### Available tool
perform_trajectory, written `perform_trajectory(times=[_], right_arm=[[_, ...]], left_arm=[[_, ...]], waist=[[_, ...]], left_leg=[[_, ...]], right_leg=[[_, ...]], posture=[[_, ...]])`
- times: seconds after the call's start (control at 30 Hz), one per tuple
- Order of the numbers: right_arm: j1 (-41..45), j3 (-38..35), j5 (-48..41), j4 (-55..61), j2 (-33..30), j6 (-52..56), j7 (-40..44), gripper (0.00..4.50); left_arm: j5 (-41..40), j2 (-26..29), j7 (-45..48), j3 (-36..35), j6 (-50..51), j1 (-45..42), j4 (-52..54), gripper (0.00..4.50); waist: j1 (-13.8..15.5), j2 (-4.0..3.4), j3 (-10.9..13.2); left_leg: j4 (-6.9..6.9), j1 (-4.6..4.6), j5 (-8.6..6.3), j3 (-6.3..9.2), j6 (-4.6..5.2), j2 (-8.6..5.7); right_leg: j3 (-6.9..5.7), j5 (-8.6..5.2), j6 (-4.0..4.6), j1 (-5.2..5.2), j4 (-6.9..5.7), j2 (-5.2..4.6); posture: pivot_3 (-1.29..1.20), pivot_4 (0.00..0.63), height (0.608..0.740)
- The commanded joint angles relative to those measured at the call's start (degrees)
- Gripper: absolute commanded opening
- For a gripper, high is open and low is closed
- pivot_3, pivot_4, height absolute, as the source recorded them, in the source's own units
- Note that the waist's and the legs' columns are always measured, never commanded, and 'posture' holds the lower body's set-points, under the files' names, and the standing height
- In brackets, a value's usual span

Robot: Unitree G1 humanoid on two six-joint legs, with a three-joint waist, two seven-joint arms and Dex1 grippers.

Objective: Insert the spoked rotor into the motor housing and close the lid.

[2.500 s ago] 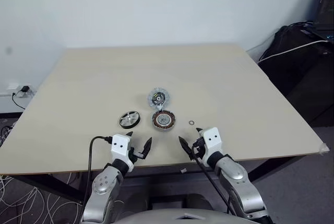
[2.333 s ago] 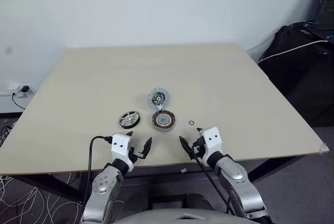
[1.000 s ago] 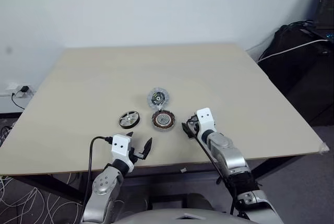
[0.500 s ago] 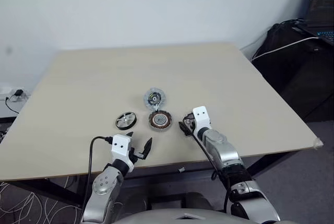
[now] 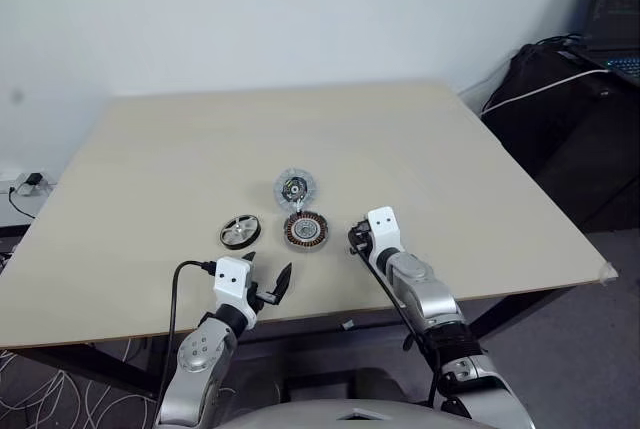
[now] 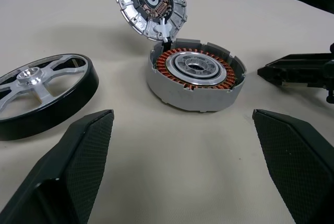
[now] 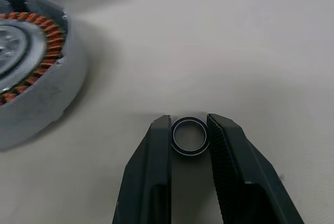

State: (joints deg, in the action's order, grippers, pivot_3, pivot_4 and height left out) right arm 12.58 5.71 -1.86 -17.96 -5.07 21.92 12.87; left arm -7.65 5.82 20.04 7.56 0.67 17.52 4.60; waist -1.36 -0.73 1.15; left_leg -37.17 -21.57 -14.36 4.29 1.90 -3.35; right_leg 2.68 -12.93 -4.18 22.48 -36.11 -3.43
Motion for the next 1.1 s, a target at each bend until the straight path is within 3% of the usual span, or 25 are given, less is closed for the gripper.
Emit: perform_trajectory(times=[0.03,0.27,0.53,1.1], right_arm=[[0.85,0.69,-0.62,8.2,0.58,1.23,0.81,0.68],[3.84,5.52,-0.26,13.61,2.77,4.7,2.82,0.68],[6.68,10.31,2.15,6.59,4.67,3.25,3.63,0.68],[10.04,11.01,3.9,-3.16,6.54,-0.69,4.56,0.68]], left_arm=[[-0.12,-0.08,0.06,0.3,-1.05,-0.8,1.68,4.5],[-0.3,-0.19,0.16,0.26,-1.18,-0.85,1.57,4.5],[-0.26,-0.59,-0.24,0.22,-1.38,-0.62,1.66,4.5],[-0.03,-1.0,-0.13,0.28,-1.83,-0.49,1.68,4.5]], waist=[[0.0,-0.02,0.01],[0.03,-0.03,0.03],[0.16,-0.02,0.03],[-0.11,-0.03,0.04]], left_leg=[[0.0,-0.01,0.0,0.0,0.0,0.0],[0.0,-0.01,0.0,0.01,-0.01,0.0],[0.01,-0.01,-0.01,0.01,-0.01,-0.01],[0.03,-0.01,-0.01,0.01,-0.03,-0.02]], right_leg=[[0.0,0.0,0.0,0.01,0.0,0.0],[-0.01,-0.13,-0.23,0.01,0.0,-0.02],[-0.02,-0.03,-0.06,0.01,0.0,-0.02],[-0.02,0.04,0.06,0.03,0.0,0.0]], posture=[[0.0,0.0,0.74],[0.0,0.0,0.74],[0.0,0.0,0.74],[0.0,0.0,0.74]])
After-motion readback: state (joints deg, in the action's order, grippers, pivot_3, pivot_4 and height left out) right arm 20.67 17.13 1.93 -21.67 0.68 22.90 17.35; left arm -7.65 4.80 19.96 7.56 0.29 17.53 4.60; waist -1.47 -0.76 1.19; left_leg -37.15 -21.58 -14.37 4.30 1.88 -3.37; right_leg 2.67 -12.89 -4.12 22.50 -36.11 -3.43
